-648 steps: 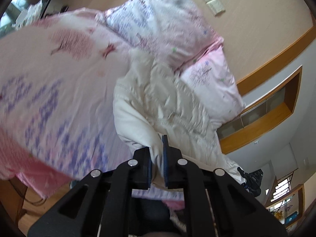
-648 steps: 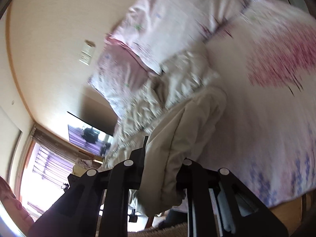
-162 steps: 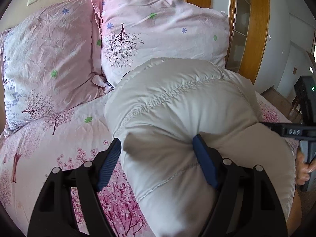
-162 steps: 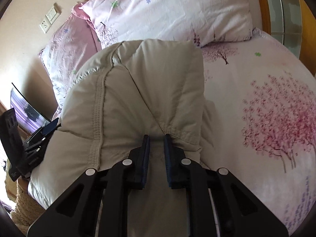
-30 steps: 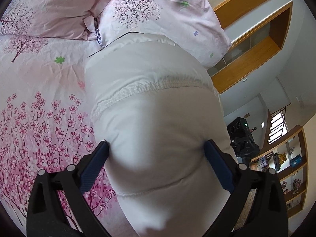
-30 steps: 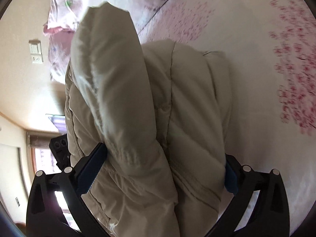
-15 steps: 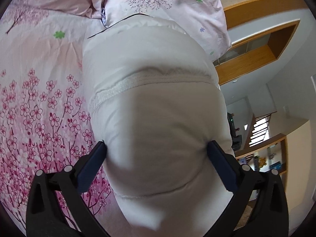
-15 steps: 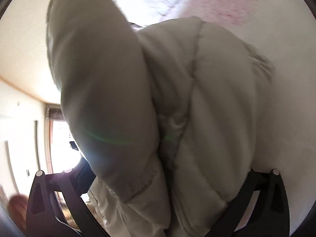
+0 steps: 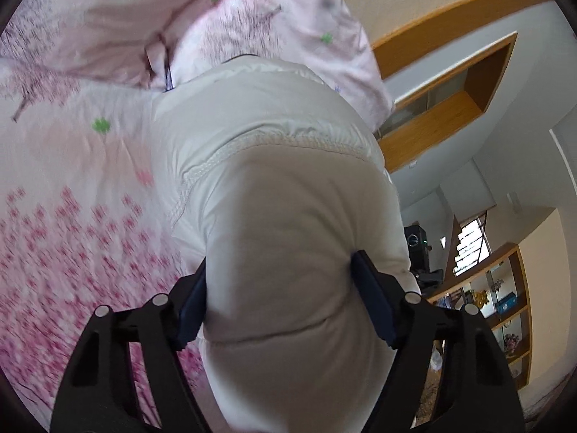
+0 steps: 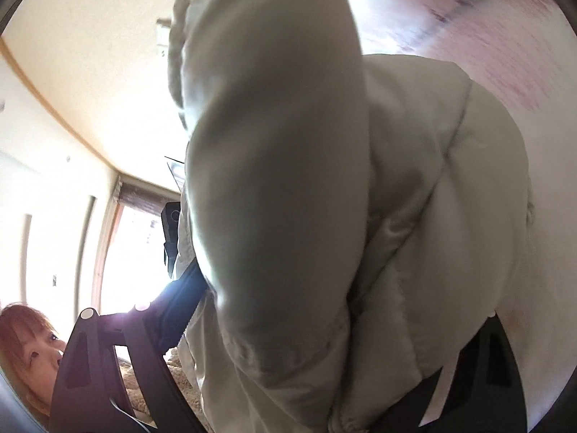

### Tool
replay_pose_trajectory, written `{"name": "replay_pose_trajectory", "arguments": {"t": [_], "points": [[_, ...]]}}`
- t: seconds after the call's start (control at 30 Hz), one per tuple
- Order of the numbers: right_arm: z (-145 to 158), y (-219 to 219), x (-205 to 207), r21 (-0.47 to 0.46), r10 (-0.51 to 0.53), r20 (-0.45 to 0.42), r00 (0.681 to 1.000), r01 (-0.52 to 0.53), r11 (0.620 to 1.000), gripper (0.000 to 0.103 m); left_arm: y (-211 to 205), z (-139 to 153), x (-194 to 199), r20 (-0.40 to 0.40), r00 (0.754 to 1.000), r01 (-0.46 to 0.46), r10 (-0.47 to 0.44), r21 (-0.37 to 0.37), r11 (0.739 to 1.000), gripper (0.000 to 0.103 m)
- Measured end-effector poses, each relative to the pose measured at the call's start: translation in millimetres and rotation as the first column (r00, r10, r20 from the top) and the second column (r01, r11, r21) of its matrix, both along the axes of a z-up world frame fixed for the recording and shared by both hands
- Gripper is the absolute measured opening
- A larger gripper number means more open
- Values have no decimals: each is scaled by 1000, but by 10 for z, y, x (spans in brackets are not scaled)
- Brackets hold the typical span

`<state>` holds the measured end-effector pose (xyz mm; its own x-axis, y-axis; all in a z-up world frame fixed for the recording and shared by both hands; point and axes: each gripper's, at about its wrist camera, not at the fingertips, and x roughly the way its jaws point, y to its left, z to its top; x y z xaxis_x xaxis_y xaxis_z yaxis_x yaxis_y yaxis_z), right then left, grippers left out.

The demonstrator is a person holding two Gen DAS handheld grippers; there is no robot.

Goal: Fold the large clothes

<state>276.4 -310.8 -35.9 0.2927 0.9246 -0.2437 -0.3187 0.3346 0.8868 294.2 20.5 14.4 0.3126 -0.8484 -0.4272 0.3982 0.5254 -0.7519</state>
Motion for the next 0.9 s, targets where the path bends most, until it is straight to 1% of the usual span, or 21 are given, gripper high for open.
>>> {"name": "replay_pose_trajectory", "arguments": {"t": [0.1, 0.27, 0.43, 0.57, 0.63, 0.7, 0.8, 0.83, 0.87, 0.9], "points": [[159, 233, 226, -32, 16, 14, 1000, -15, 999, 89, 168, 83, 53, 27, 999, -42, 42, 2, 999, 73], [257, 663, 539, -79, 51, -2, 999, -51, 996, 87, 548, 152, 172, 43, 991, -128, 126, 30, 991, 72], [244, 997, 825, -95, 66, -35, 997, -70, 993, 87, 856, 140, 286, 35, 982, -189, 187, 57, 980, 72], [132, 1046, 860, -109, 51, -83, 995, -60, 992, 86, 1031, -21, 369, -8, 980, -199, 200, 70, 977, 72], [25, 954, 797, -108, 32, -123, 992, -46, 993, 86, 1056, -97, 392, -21, 979, -199, 201, 70, 977, 73], [-174, 781, 800, -98, 21, -162, 987, -37, 994, 87, 1060, -138, 419, -24, 980, -196, 198, 74, 978, 75], [-305, 696, 836, -100, 1, -188, 982, -20, 995, 89, 1037, -171, 434, -18, 980, -196, 199, 106, 975, 80], [-371, 706, 833, -100, -6, -194, 981, -14, 995, 90, 1015, -174, 444, -13, 980, -197, 200, 119, 973, 85], [-424, 690, 812, -93, -15, -206, 978, -5, 996, 91, 979, -178, 460, -3, 979, -199, 202, 145, 969, 88], [-471, 679, 775, -88, -22, -214, 977, 3, 996, 91, 962, -186, 462, 1, 979, -199, 202, 160, 967, 90]]}}
